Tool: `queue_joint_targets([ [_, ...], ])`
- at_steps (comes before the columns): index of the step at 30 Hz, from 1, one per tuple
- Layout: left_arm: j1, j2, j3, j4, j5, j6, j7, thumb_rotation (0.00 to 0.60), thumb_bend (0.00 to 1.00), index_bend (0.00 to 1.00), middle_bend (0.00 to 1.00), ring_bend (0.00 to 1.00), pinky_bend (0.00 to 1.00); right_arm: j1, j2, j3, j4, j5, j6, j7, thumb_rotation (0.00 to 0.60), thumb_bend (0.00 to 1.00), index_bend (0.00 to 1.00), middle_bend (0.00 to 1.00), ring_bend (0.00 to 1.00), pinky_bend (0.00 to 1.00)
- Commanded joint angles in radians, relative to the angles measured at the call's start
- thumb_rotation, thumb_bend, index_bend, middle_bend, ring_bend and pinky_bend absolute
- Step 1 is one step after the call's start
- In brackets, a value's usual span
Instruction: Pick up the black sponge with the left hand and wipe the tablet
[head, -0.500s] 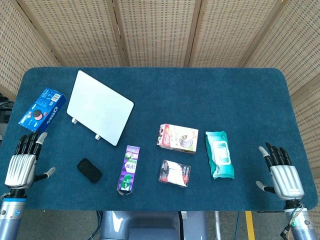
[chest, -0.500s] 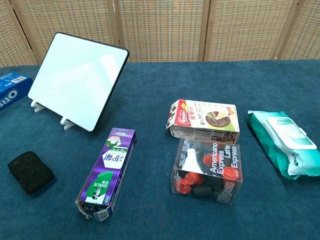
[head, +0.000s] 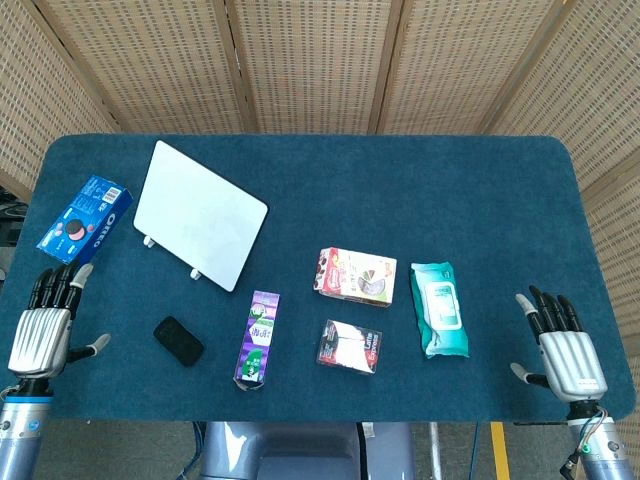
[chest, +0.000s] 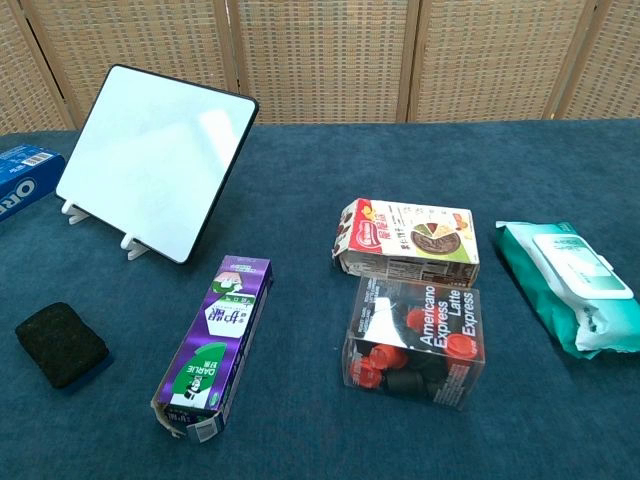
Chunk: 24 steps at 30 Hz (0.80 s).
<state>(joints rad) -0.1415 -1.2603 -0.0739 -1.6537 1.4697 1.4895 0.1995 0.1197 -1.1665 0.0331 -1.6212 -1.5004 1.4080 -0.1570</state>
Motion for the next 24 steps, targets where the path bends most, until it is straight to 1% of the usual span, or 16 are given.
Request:
queue_joint_targets([
  [1,0.0,-0.003,-0.001,0.007,0.005,0.002,-0.014,0.6,0.07,0.0,0.0,0.0,0.0,0.0,-0.001,0.001,0.001,0.001,0.0,-0.001,0.6,0.05,0.02,0.0,0.0,0.0],
  [18,-0.004,-0.022,0.006,0.019,0.027,0.004,-0.031,0.6,0.08,0.01,0.0,0.0,0.0,-0.002,0.001,0.0,0.004,-0.004,0.006,0.011,0.6,0.05,0.02,0.0,0.0,0.0],
  [24,-0.01,-0.025,0.01,0.017,0.025,-0.011,-0.031,0.6,0.09,0.12,0.0,0.0,0.0,-0.002,0.002,0.001,0.004,-0.001,0.003,0.014,0.6,0.05,0.02,0.0,0.0,0.0],
])
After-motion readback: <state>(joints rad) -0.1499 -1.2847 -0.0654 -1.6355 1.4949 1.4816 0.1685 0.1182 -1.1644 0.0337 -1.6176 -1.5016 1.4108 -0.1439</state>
